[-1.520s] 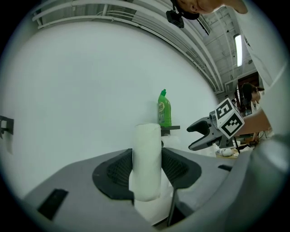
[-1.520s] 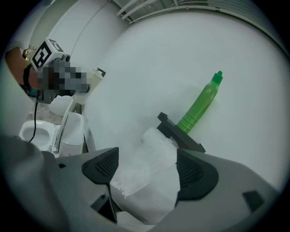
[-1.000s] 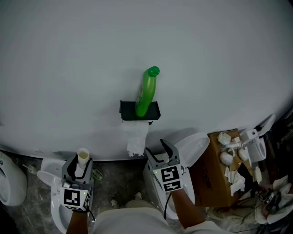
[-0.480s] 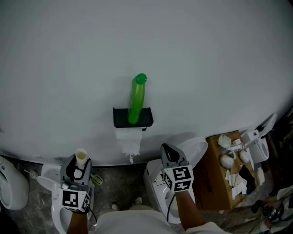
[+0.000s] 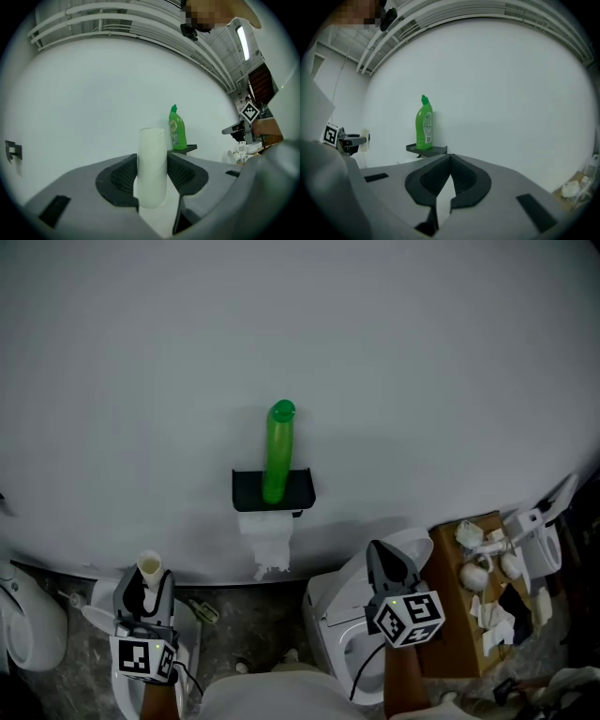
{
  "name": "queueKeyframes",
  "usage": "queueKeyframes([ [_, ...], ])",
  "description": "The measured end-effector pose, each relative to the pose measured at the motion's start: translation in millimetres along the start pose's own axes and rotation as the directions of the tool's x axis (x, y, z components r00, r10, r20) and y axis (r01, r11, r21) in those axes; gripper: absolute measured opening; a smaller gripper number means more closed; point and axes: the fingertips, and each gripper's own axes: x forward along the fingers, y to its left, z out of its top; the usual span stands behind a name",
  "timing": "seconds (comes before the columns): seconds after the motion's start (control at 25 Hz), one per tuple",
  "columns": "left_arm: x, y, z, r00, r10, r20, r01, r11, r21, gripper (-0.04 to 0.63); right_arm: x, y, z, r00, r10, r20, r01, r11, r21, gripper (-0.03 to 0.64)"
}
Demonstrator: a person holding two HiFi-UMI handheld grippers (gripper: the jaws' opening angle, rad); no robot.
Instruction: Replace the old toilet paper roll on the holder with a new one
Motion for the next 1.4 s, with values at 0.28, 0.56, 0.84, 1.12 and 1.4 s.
queueKeyframes([
  [0.28,-10.5,13.0,8.1,0.999,0.044,0.028,-0.042,0.998,-0.057,0.201,-34.2,-22.6,16.4,0.997,-0.037,0.062,0.033,0.997,0.068,0.000],
  [0.56,-20.7,16.0,11.9,0.996,0.063,0.057,-0.056,0.992,-0.111,0.201,-50.1,-26.7,9.2,0.998,-0.056,0.037,0.053,0.995,0.083,0.000],
  [0.84,-21.8,18.8,15.6,0.996,0.066,0.061,-0.060,0.993,-0.105,0.201,-41.7,-15.5,10.5,0.999,-0.039,0.037,0.037,0.997,0.065,0.000],
  [1.12,-27.4,31.6,15.0,0.995,0.081,0.055,-0.075,0.991,-0.108,0.201,-32.3,0.9,16.6,0.999,-0.015,0.040,0.013,0.999,0.052,0.000],
  [1.4,-28.9,37.3,11.7,0.995,0.088,0.051,-0.082,0.990,-0.117,0.201,-20.2,11.7,22.4,0.999,0.009,0.039,-0.010,0.999,0.036,0.000],
])
